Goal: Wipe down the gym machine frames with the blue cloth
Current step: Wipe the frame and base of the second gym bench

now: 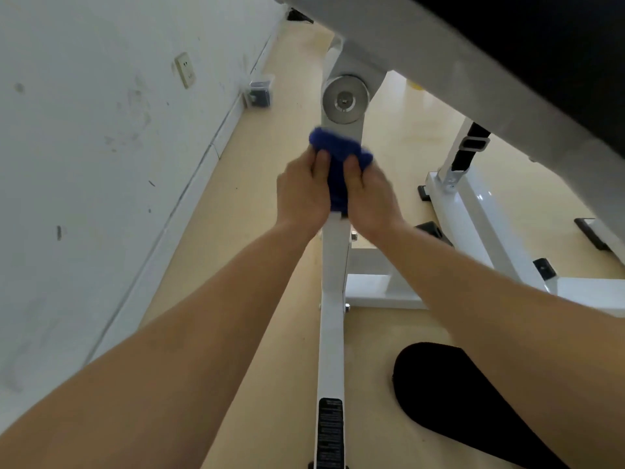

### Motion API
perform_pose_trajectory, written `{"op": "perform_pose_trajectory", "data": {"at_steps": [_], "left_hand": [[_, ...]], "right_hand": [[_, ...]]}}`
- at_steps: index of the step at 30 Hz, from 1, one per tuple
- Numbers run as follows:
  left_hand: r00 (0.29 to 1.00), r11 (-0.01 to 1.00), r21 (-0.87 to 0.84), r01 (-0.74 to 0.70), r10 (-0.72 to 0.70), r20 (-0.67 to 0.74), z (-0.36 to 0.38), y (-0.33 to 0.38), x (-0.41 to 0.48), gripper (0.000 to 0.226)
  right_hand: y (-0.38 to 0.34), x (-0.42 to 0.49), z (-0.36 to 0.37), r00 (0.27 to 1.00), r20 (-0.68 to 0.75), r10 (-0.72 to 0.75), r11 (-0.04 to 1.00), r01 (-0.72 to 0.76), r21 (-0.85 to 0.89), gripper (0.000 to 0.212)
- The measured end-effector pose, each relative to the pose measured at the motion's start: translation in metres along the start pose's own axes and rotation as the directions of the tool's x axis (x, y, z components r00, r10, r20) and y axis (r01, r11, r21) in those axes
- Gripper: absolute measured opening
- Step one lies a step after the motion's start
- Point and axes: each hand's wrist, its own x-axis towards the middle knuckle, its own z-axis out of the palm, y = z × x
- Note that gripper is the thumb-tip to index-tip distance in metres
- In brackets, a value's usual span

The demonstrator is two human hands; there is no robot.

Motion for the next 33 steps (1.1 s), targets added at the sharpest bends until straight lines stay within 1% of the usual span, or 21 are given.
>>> {"op": "perform_pose_trajectory", "data": {"at_steps": [2,4,6,9,11,16,17,19,20,22,23,26,28,30,32,33], "left_hand": [[0.994,0.996,-0.034,-0.083,0.08,-0.079,-0.005,0.016,0.011,0.026],[0.991,0.994,-0.031,-0.107,0.104,-0.088,-0.003,0.015,0.011,0.024],[0.993,0.993,-0.048,-0.105,0.102,-0.063,0.002,0.003,0.006,0.026],[0.998,0.997,-0.05,-0.063,0.061,-0.034,0.011,-0.019,-0.001,0.024],[1.0,0.998,-0.048,-0.029,0.029,-0.012,0.019,-0.034,-0.007,0.022],[0.994,0.998,0.053,0.033,-0.038,0.099,0.042,-0.089,-0.028,0.02],[0.992,0.996,0.073,0.045,-0.053,0.117,0.046,-0.1,-0.031,0.02],[0.985,0.991,0.119,0.056,-0.075,0.155,0.054,-0.121,-0.037,0.019],[0.981,0.988,0.14,0.061,-0.085,0.176,0.058,-0.13,-0.04,0.019],[0.976,0.987,0.145,0.076,-0.104,0.193,0.063,-0.144,-0.045,0.019],[0.976,0.988,0.129,0.086,-0.11,0.187,0.065,-0.147,-0.046,0.019],[0.982,0.992,0.059,0.113,-0.121,0.144,0.069,-0.147,-0.051,0.02],[0.99,0.995,0.03,0.094,-0.096,0.102,0.07,-0.145,-0.055,0.019],[0.996,0.998,0.004,0.063,-0.063,0.06,0.071,-0.147,-0.059,0.018],[0.998,0.999,-0.013,0.04,-0.04,0.042,0.072,-0.149,-0.06,0.018],[0.998,0.999,-0.009,0.034,-0.033,0.044,0.073,-0.15,-0.06,0.018]], "right_hand": [[-0.019,0.014,-0.004,0.995,-0.043,-0.093,0.995,0.094,0.015,0.028],[-0.019,0.015,-0.005,0.99,-0.045,-0.134,0.989,0.136,0.054,0.025],[-0.007,0.01,-0.001,0.988,-0.037,-0.152,0.986,0.154,0.058,0.024],[0.017,0.002,0.005,0.993,-0.036,-0.117,0.992,0.118,0.048,0.023],[0.033,-0.004,0.009,0.996,-0.009,-0.089,0.995,0.089,0.043,0.024],[0.091,-0.02,0.024,0.998,0.059,0.017,0.995,-0.012,-0.095,0.029],[0.101,-0.024,0.027,0.997,0.064,0.038,0.994,-0.031,-0.105,0.029],[0.119,-0.03,0.034,0.995,0.067,0.076,0.996,-0.072,-0.061,0.032],[0.126,-0.033,0.037,0.996,0.062,0.065,0.997,-0.061,-0.053,0.037],[0.134,-0.037,0.04,0.999,0.051,0.015,0.995,-0.01,-0.094,0.051],[0.135,-0.038,0.041,0.999,0.043,0.005,0.994,0.0,-0.111,0.052],[0.14,-0.042,0.039,1.0,0.021,0.009,0.994,-0.007,-0.109,0.043],[0.14,-0.05,0.038,1.0,-0.002,-0.022,0.981,0.021,-0.192,0.041],[0.141,-0.062,0.041,0.997,-0.05,-0.066,0.942,0.046,-0.332,0.044],[0.142,-0.072,0.042,0.99,-0.104,-0.099,0.886,0.04,-0.462,0.044],[0.143,-0.073,0.042,0.986,-0.136,-0.092,0.86,0.01,-0.511,0.043]]}}
